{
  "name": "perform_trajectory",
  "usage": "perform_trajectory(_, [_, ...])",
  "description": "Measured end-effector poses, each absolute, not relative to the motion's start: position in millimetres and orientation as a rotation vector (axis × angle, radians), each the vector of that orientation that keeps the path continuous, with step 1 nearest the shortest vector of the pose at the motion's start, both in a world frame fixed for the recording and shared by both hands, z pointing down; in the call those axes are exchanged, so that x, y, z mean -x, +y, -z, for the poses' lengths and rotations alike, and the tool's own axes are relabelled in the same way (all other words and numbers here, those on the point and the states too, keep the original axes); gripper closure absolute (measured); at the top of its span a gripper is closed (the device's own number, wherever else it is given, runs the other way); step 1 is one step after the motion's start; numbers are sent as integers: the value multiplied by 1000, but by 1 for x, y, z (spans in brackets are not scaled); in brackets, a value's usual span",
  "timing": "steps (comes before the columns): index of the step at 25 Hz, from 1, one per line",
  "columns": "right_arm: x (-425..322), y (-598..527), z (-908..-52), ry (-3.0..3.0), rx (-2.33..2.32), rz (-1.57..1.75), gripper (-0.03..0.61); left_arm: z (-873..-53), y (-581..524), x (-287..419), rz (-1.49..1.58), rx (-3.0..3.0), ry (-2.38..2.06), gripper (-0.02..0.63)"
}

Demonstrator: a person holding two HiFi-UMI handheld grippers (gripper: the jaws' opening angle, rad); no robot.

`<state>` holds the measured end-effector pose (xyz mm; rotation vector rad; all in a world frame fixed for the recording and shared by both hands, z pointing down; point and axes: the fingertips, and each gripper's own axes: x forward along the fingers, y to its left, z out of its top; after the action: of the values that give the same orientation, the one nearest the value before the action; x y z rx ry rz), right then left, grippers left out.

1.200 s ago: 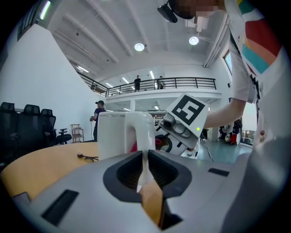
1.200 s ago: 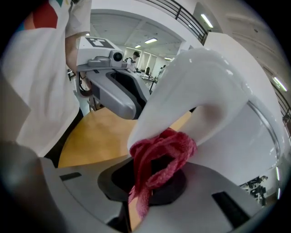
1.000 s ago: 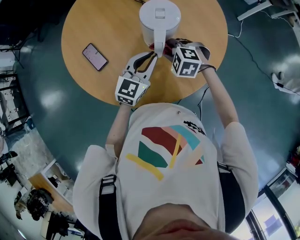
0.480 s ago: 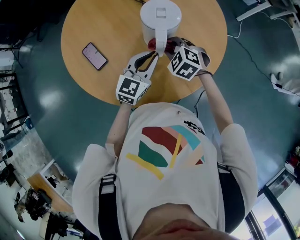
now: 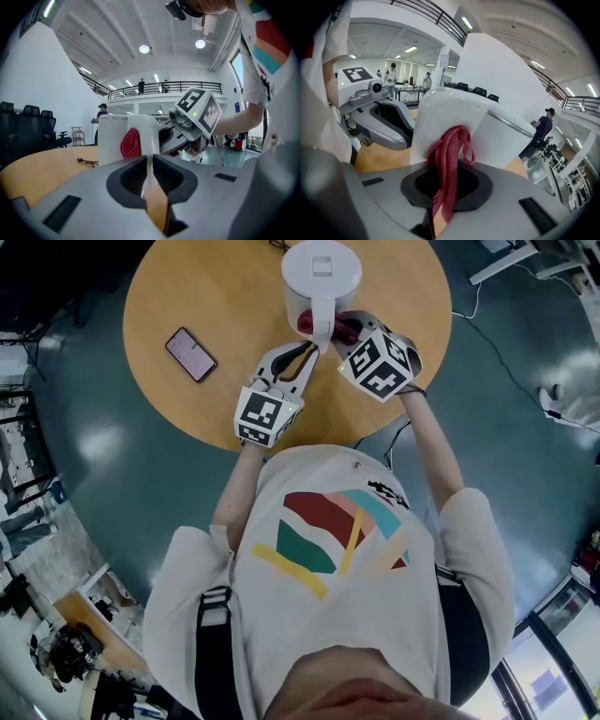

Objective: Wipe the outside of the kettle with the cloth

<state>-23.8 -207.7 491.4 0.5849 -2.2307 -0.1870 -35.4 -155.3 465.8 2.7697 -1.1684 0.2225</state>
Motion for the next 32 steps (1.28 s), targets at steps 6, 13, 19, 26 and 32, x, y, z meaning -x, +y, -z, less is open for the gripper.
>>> perform_trajectory(6, [22, -207, -475, -2279, -669, 158, 540, -470, -152, 36, -237, -2755, -1172, 528])
perform_trajectory(13, [19, -204, -475, -2270, -679, 148, 538, -460, -155, 42, -207, -2758, -1186, 528])
perform_trajectory(19, [0, -191, -498, -2271, -735, -22, 540, -451, -153, 46, -166, -2759, -1212, 528])
perform_trajectory(26, [-37, -175, -502, -2349, -894, -257, 540, -443, -146, 48, -136, -2767, -1226, 528])
perform_trajectory(32, [-51, -164, -457, -2498, -1070, -293, 538, -432, -134, 47, -99, -2779, -1229, 528])
